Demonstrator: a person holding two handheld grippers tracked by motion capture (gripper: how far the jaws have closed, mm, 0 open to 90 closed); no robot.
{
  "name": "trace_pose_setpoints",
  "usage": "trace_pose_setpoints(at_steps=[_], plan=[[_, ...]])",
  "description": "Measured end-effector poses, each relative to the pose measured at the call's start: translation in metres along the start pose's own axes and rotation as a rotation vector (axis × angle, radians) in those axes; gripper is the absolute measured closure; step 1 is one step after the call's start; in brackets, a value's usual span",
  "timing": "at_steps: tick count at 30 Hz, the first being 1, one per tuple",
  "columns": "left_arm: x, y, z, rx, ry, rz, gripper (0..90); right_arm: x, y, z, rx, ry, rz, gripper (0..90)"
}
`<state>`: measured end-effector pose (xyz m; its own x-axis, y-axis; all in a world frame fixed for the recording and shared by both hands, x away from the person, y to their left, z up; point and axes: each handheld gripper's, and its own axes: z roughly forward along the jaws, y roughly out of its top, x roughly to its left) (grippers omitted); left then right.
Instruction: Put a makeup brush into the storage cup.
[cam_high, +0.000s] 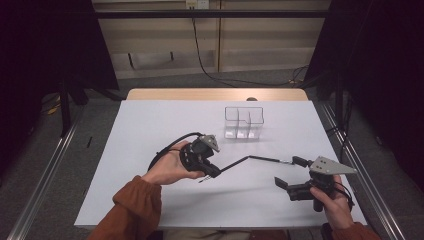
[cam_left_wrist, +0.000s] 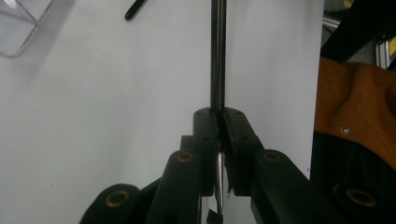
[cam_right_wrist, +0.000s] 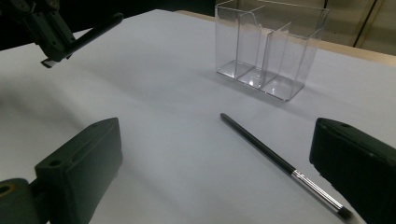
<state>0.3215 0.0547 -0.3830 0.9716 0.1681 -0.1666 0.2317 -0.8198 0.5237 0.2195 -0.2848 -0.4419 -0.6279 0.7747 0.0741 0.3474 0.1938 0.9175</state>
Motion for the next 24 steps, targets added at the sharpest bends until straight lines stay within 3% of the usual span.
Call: trace_pose_setpoints(at_steps=[6,12,18,24], plan=[[0.000,-0.001,0.001,0.077,-0.035,0.017,84.4,0.005,0.004,0.005,0.035,0.026,-0.024,0.5],[-0.001,0.001,0.000,0.118,-0.038,0.017,84.4,0.008,0.010,0.007,0.082,0.072,-0.060,0.8],[-0.001,0.000,0.000,0.126,-0.041,0.018,84.4,0.005,0.019,0.012,0.136,0.122,-0.053,1.0],[0.000,0.000,-0.001,0.126,-0.037,0.019,84.4,0.003,0.035,0.016,0.146,0.158,-0.061,1.0]])
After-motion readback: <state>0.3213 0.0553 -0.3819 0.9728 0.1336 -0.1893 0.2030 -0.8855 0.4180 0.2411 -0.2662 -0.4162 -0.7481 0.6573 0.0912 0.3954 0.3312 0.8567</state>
